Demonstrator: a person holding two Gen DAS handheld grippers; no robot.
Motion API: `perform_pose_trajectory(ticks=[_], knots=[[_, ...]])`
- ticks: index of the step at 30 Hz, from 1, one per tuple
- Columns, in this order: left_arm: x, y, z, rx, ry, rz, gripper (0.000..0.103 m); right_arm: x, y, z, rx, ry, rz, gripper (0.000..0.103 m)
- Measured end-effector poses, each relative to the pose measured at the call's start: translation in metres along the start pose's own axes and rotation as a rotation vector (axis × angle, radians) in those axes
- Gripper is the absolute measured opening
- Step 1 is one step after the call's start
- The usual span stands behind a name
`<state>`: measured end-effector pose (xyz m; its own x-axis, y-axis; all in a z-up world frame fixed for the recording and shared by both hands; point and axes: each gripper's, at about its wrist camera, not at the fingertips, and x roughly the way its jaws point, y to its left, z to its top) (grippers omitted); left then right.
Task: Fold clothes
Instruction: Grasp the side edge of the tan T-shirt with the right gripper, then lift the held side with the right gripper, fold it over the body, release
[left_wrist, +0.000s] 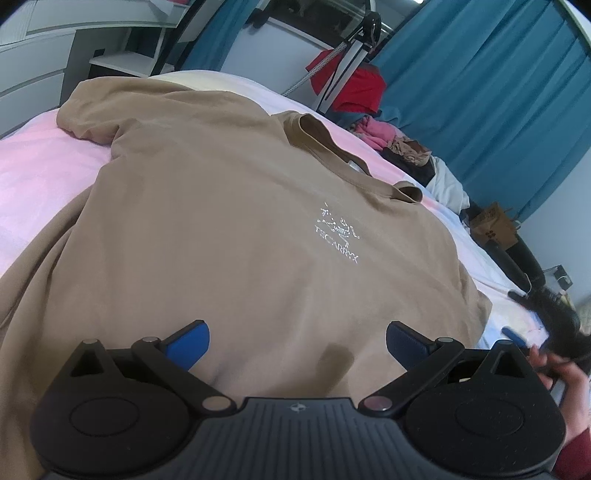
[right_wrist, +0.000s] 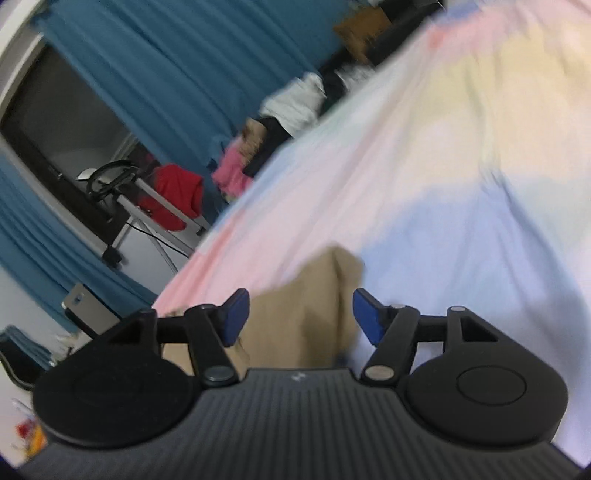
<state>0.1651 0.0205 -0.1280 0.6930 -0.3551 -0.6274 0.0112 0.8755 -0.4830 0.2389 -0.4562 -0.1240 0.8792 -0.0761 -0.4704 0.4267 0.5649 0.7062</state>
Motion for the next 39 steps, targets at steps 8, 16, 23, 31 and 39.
perform_pose_trajectory(ticks=[8,16,23,31,39], knots=[[0.0,0.003,0.0,-0.021,0.009,-0.002,0.103,0.047,-0.023,-0.016,0.219,0.173,0.109,0.074],[0.01,0.007,0.003,-0.038,0.019,-0.004,0.103,0.093,0.019,-0.022,0.1,0.042,0.134,0.055],[0.004,-0.003,0.01,0.048,-0.008,0.038,0.103,0.077,0.048,-0.024,-0.103,-0.11,-0.032,0.009],[-0.052,-0.019,0.026,0.225,-0.143,0.059,0.103,0.029,0.137,-0.044,-0.492,-0.324,-0.108,0.008],[-0.083,0.026,0.061,0.273,-0.212,0.192,0.103,0.03,0.246,-0.16,-0.893,-0.263,-0.047,0.009]])
